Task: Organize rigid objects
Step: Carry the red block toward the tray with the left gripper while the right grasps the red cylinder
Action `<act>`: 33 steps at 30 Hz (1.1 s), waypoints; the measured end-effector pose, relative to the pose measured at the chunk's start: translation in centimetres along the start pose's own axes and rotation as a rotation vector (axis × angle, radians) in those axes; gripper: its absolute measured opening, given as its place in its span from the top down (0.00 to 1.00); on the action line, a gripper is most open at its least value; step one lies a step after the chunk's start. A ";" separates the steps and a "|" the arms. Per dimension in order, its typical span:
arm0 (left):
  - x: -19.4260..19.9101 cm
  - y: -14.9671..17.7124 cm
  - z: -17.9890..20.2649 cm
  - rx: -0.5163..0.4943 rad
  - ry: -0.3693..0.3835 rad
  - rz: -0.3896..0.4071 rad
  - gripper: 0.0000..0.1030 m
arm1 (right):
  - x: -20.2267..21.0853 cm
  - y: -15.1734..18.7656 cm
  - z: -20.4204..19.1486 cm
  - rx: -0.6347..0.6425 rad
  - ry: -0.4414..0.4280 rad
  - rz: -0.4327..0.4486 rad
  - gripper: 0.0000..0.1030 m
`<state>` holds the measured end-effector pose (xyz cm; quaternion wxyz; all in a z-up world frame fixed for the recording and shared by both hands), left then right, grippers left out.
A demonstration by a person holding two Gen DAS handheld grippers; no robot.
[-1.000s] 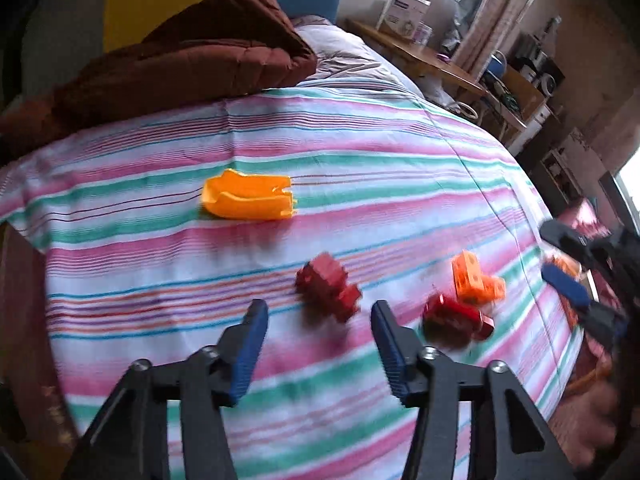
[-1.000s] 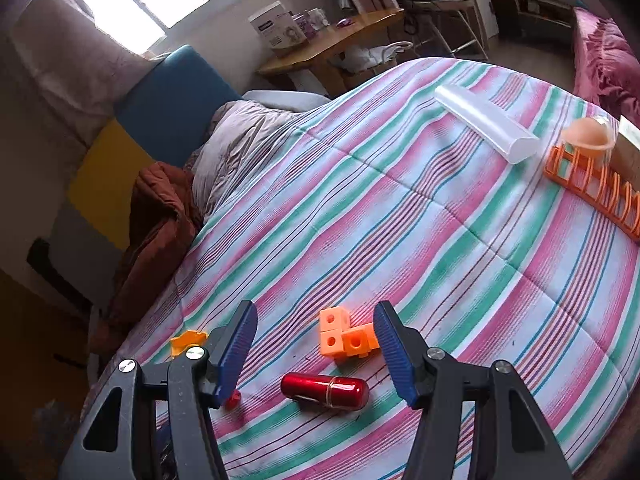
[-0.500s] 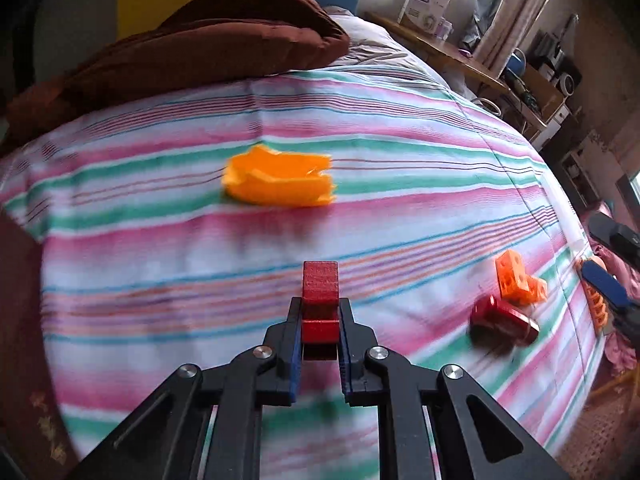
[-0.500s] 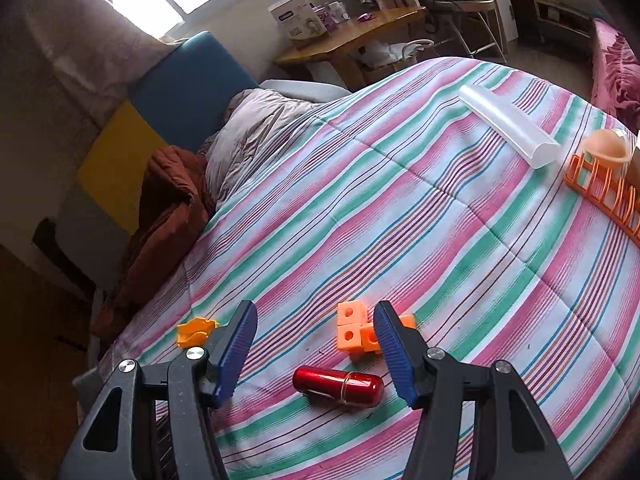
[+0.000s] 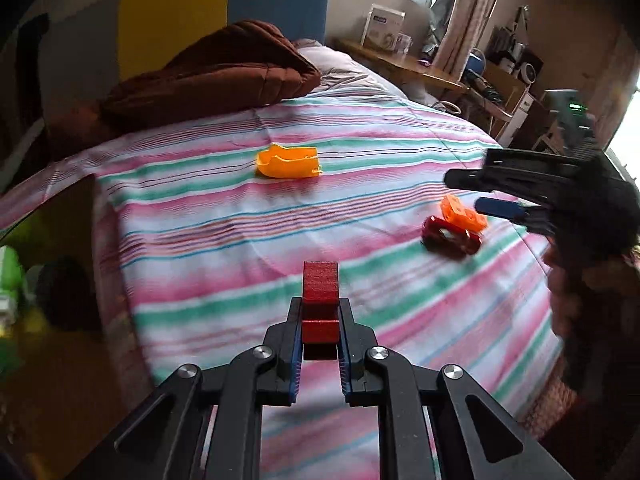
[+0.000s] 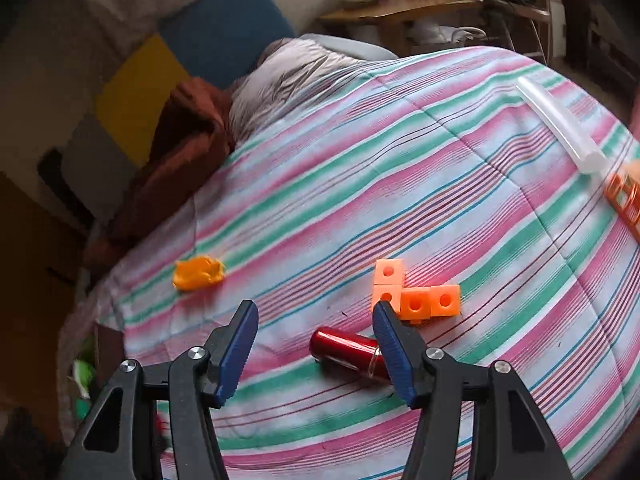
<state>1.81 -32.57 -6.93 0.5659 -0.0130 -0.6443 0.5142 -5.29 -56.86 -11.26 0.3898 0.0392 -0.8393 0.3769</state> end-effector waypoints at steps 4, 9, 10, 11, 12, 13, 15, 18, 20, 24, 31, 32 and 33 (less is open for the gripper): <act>1.9 0.9 -0.9 0.027 0.006 0.011 0.85 | -1.2 0.4 0.1 0.025 0.057 -0.043 0.41; 4.3 1.8 -2.2 0.055 0.001 0.034 0.85 | -2.5 1.2 0.5 0.036 0.084 -0.100 0.41; 4.8 2.0 -2.4 0.061 -0.002 0.040 0.85 | -2.7 1.3 0.4 0.043 0.075 -0.113 0.42; 5.2 2.2 -2.7 0.065 -0.004 0.045 0.85 | -3.0 1.5 0.0 0.054 0.060 -0.129 0.44; 5.6 2.3 -2.9 0.069 -0.007 0.049 0.85 | -3.4 1.8 -0.5 0.080 0.037 -0.162 0.48; 6.0 2.5 -3.1 0.074 -0.010 0.053 0.85 | -3.9 2.1 -0.9 0.104 0.035 -0.182 0.52; 6.6 2.7 -3.5 0.085 -0.013 0.060 0.85 | -4.7 2.5 -1.4 0.155 0.067 -0.199 0.56; 7.7 3.2 -4.2 0.102 -0.018 0.072 0.85 | -5.1 2.9 -2.3 0.237 0.104 -0.181 0.57; 8.4 3.5 -4.4 0.097 -0.032 0.084 0.85 | -5.3 3.6 -3.0 0.317 0.145 -0.168 0.59; 9.8 4.2 -5.2 0.099 -0.060 0.105 0.85 | -5.3 4.5 -4.0 0.415 0.183 -0.138 0.58; 11.5 4.8 -7.8 0.142 -0.113 0.131 0.85 | -5.1 4.8 -3.7 0.399 0.181 -0.155 0.55; 11.7 4.9 -8.1 0.147 -0.121 0.136 0.85 | -5.0 4.9 -3.7 0.402 0.182 -0.158 0.56; 12.0 4.9 -8.4 0.152 -0.129 0.142 0.85 | -4.9 4.9 -3.5 0.398 0.179 -0.161 0.56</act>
Point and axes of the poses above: each gripper's, at about its wrist camera, not at the fingertips, and x roughly against the way its jaws point, z to its right, y to its underside, the point moved 1 cm from there along -x, roughly the way its jaws point, and after that the axes turned 7 degrees about z, right-handed, at the moved point
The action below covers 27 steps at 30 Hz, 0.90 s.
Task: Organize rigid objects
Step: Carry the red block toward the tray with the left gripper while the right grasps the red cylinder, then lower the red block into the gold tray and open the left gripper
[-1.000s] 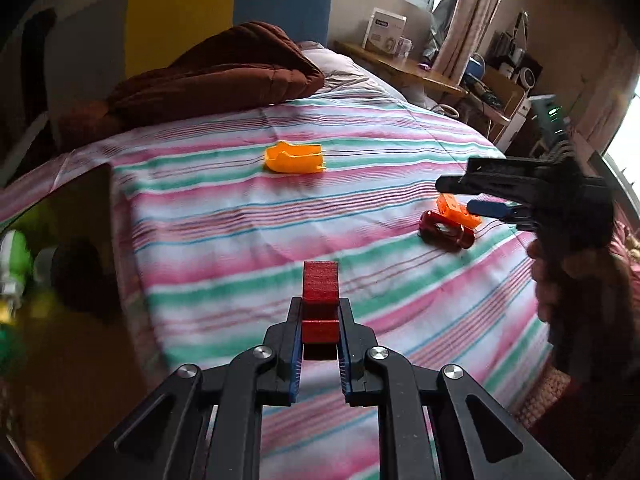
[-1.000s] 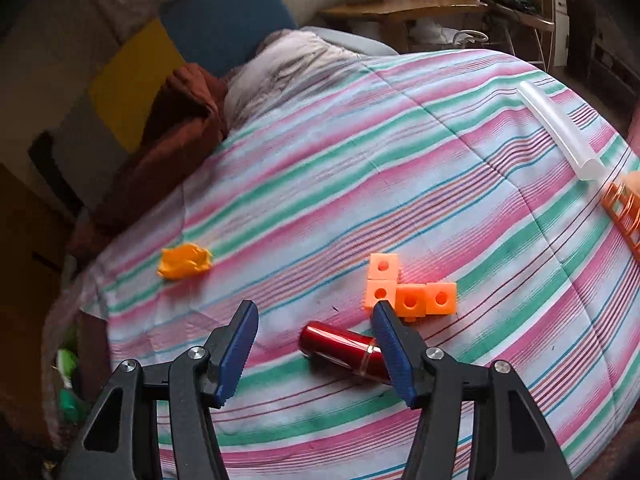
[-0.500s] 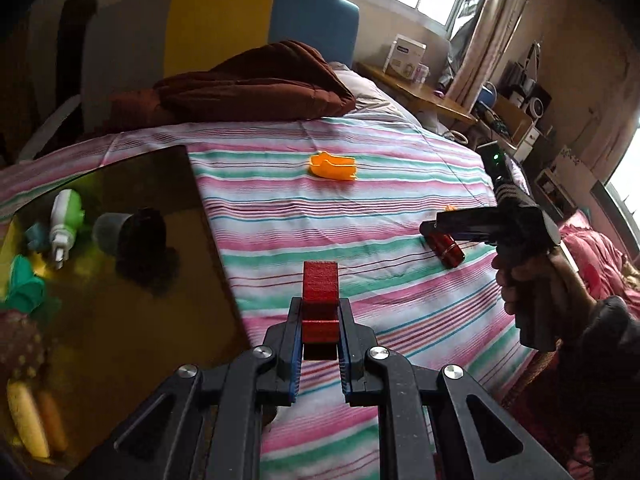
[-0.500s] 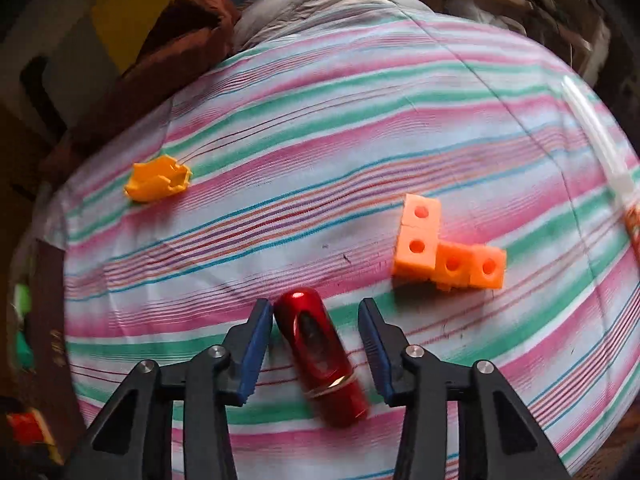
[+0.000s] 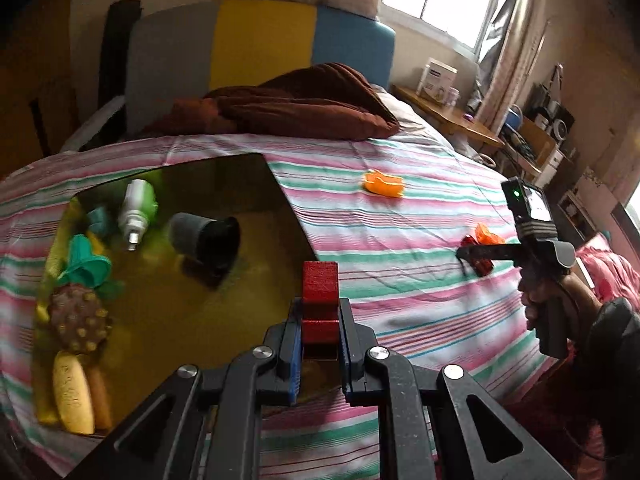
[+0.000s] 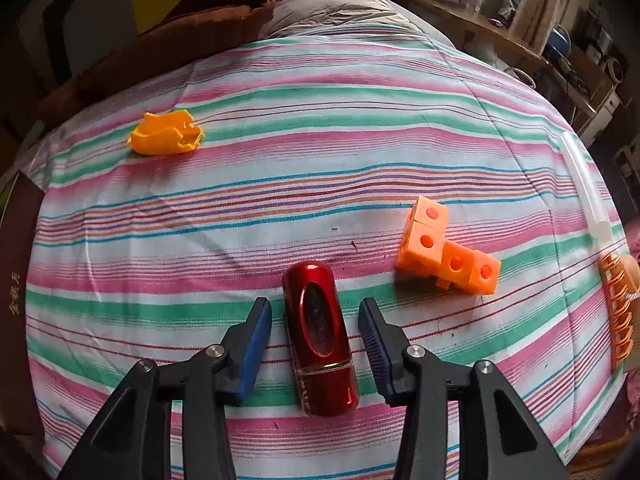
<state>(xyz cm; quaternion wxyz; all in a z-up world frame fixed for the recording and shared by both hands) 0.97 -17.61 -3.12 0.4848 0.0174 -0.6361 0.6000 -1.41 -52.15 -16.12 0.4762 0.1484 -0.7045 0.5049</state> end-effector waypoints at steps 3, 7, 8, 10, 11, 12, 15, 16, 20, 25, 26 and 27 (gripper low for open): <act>0.6 0.0 -0.9 0.011 -0.022 0.017 0.85 | 0.2 0.2 0.1 -0.010 -0.004 0.000 0.62; 0.9 0.3 -2.1 0.033 -0.041 0.021 0.85 | 0.3 0.6 0.0 -0.011 -0.008 -0.003 0.62; 1.1 0.4 -2.5 0.037 -0.050 0.026 0.85 | 0.3 0.6 0.2 -0.024 -0.018 -0.006 0.62; 1.5 0.5 -3.1 0.048 -0.064 0.032 0.85 | 0.3 0.5 0.6 -0.043 -0.033 -0.008 0.62; 1.9 0.5 -3.9 0.064 -0.073 0.036 0.85 | 0.3 0.6 0.6 -0.037 -0.032 -0.004 0.62; 2.1 0.6 -4.5 0.078 -0.078 0.039 0.85 | 0.2 0.6 0.6 -0.038 -0.030 -0.002 0.62; 3.5 0.7 -7.7 0.143 -0.120 0.056 0.85 | 0.4 0.7 0.9 -0.069 -0.032 0.005 0.62; 3.9 0.8 -8.4 0.160 -0.129 0.062 0.85 | 0.5 0.7 0.6 -0.058 -0.028 0.010 0.62; 6.6 1.3 -13.2 0.252 -0.202 0.104 0.85 | 1.0 0.9 -0.4 0.017 0.005 0.017 0.65; 8.7 2.8 -17.7 0.356 -0.263 0.121 0.85 | 1.0 1.2 -0.7 0.031 0.007 0.016 0.67; 8.7 3.1 -18.2 0.367 -0.266 0.115 0.85 | 1.0 1.2 -0.7 0.034 0.008 0.015 0.67; 8.5 3.2 -18.3 0.374 -0.265 0.108 0.85 | 1.0 1.2 -0.7 0.035 0.007 0.015 0.67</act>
Point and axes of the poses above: each gripper's, at about its wrist camera, not at the fingertips, and x roughly against the way its jaws point, z to its right, y to its underside, the point moved 1 cm from there along -x, roughly the way its jaws point, and after that the axes turned 7 degrees about z, right-handed, at the moved point
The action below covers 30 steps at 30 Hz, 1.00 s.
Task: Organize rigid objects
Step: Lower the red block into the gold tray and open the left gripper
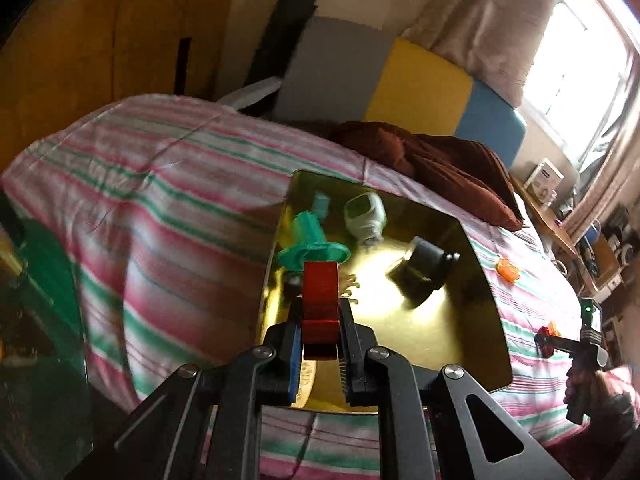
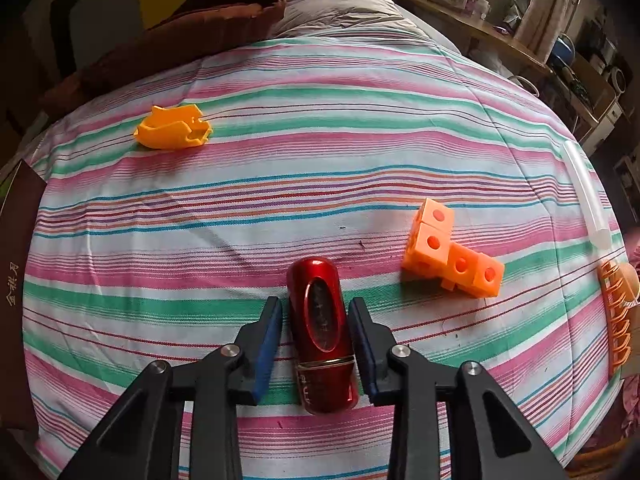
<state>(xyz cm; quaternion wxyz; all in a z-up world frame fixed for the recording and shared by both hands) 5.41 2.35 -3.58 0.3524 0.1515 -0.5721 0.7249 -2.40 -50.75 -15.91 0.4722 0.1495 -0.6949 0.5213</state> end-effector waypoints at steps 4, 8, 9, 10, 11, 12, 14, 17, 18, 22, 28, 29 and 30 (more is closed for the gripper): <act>-0.7 0.5 1.1 -0.020 0.020 -0.029 0.85 | -0.1 0.1 -0.2 0.015 0.008 0.007 0.67; -1.9 1.3 3.9 -0.110 0.074 -0.075 0.85 | 0.1 0.2 -0.9 0.043 0.025 0.016 0.67; -2.3 1.4 4.4 -0.128 0.078 -0.083 0.85 | 0.2 0.2 -0.9 0.045 0.026 0.015 0.67; -2.6 1.5 4.9 -0.141 0.082 -0.093 0.85 | 0.2 0.2 -0.9 0.047 0.026 0.014 0.67; -3.2 1.7 5.3 -0.154 0.085 -0.108 0.85 | 0.2 0.1 -0.9 0.047 0.028 0.014 0.67; -3.8 1.7 5.7 -0.169 0.086 -0.123 0.85 | 0.3 0.2 -0.9 0.049 0.029 0.014 0.67; -5.1 1.9 6.2 -0.192 0.074 -0.157 0.85 | 0.2 0.0 -0.8 0.053 0.030 0.014 0.67; -6.4 2.5 6.2 -0.188 0.062 -0.202 0.85 | 0.1 -0.1 -0.8 0.054 0.028 0.014 0.68; -6.9 2.7 6.0 -0.183 0.055 -0.218 0.85 | 0.1 -0.1 -0.8 0.055 0.028 0.014 0.68; -7.9 3.4 5.4 -0.189 0.017 -0.245 0.85 | 0.2 -0.1 -0.9 0.059 0.029 0.014 0.68; -8.9 3.8 4.4 -0.174 -0.032 -0.273 0.84 | 0.1 -0.2 -0.9 0.062 0.031 0.016 0.68; -9.0 3.8 4.3 -0.170 -0.033 -0.275 0.84 | 0.1 -0.2 -0.9 0.061 0.031 0.016 0.68; -9.1 4.0 4.2 -0.167 -0.034 -0.275 0.83 | 0.1 -0.2 -0.9 0.062 0.031 0.016 0.68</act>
Point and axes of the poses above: each gripper's, at about its wrist camera, not at the fingertips, and x roughly against the way its jaws point, z to its right, y to its underside, the point moved 1 cm from there along -x, roughly the way its jaws point, and after that the axes turned 7 degrees about z, right-handed, at the moved point
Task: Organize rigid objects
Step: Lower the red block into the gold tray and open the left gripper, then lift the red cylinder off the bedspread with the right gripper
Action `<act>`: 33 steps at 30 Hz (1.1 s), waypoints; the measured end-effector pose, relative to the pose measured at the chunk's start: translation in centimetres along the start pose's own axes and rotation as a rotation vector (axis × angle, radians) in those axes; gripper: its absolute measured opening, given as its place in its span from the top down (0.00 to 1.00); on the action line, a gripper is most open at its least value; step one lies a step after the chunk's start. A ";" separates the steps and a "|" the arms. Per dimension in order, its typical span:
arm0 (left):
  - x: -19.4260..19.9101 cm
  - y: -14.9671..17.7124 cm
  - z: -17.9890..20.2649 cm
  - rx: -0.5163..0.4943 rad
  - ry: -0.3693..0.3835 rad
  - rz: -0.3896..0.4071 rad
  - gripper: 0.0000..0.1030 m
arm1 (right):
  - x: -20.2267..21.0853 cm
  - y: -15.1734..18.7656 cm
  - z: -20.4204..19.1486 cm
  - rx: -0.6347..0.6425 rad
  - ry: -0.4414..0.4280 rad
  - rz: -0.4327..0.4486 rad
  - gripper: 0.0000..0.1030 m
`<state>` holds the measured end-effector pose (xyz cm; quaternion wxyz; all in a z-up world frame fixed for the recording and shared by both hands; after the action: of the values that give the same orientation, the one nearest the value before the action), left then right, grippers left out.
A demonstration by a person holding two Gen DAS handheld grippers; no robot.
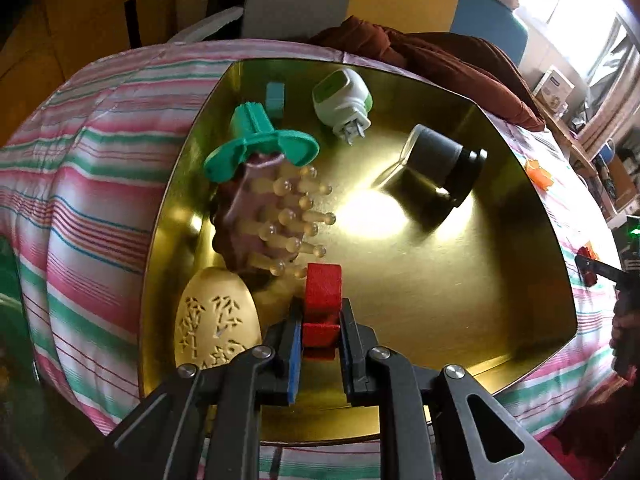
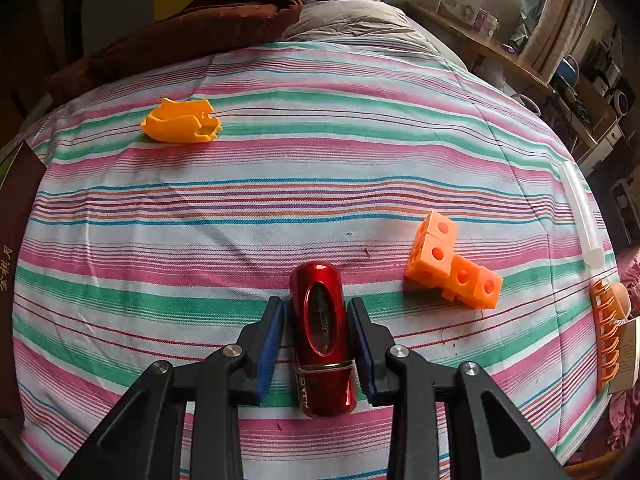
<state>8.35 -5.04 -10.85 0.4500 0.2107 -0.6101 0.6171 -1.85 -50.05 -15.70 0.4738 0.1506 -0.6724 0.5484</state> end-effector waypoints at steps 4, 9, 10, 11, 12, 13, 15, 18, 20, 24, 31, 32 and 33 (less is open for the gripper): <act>0.2 0.6 0.0 -0.011 -0.015 0.016 0.81 | 0.0 0.0 0.0 0.000 0.000 0.000 0.68; 1.2 1.2 -0.1 -0.035 -0.034 0.057 0.72 | 0.0 0.0 -0.1 0.002 0.001 0.000 0.68; 1.3 1.3 0.1 -0.040 -0.041 0.064 0.70 | 0.0 0.0 -0.1 0.002 0.001 0.000 0.68; 1.5 1.3 0.1 -0.048 -0.051 0.074 0.69 | 0.0 0.0 -0.1 0.001 0.001 0.000 0.68; 1.7 1.4 0.2 -0.057 -0.064 0.085 0.67 | 0.0 0.0 -0.1 0.002 0.001 0.000 0.68; 1.7 1.3 0.2 -0.060 -0.075 0.092 0.65 | 0.0 -0.1 -0.1 0.004 0.002 0.001 0.68; 2.0 1.3 0.3 -0.064 -0.086 0.107 0.64 | 0.1 -0.1 0.0 0.006 0.003 0.002 0.68; 2.5 1.6 0.4 -0.076 -0.100 0.124 0.62 | 0.1 0.0 -0.1 0.009 0.007 0.004 0.68; 2.9 1.7 0.5 -0.090 -0.107 0.140 0.60 | 0.1 0.0 -0.1 0.012 0.010 0.006 0.68; 3.3 2.0 0.8 -0.111 -0.118 0.160 0.53 | 0.1 0.0 -0.2 0.016 0.015 0.009 0.68; 3.7 2.1 0.7 -0.097 -0.120 0.171 0.50 | 0.1 0.1 -0.4 0.032 0.022 0.013 0.70; 3.8 2.1 0.6 -0.096 -0.119 0.172 0.50 | 0.1 0.0 -0.4 0.037 0.021 0.014 0.71; 3.9 2.2 0.6 -0.094 -0.120 0.176 0.50 | 0.2 0.1 -0.5 0.041 0.023 0.015 0.72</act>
<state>4.43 -4.08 -8.77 0.3661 0.1715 -0.6805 0.6111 -1.75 -49.48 -15.63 0.4741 0.1489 -0.6566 0.5674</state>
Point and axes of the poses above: each gripper's, at about its wrist camera, not at the fingertips, and x roughly against the way its jaws point, z to its right, y to its underside, the point moved 1 cm from there along -x, roughly the way its jaws point, and after that the axes turned 7 degrees about z, right-handed, at the moved point
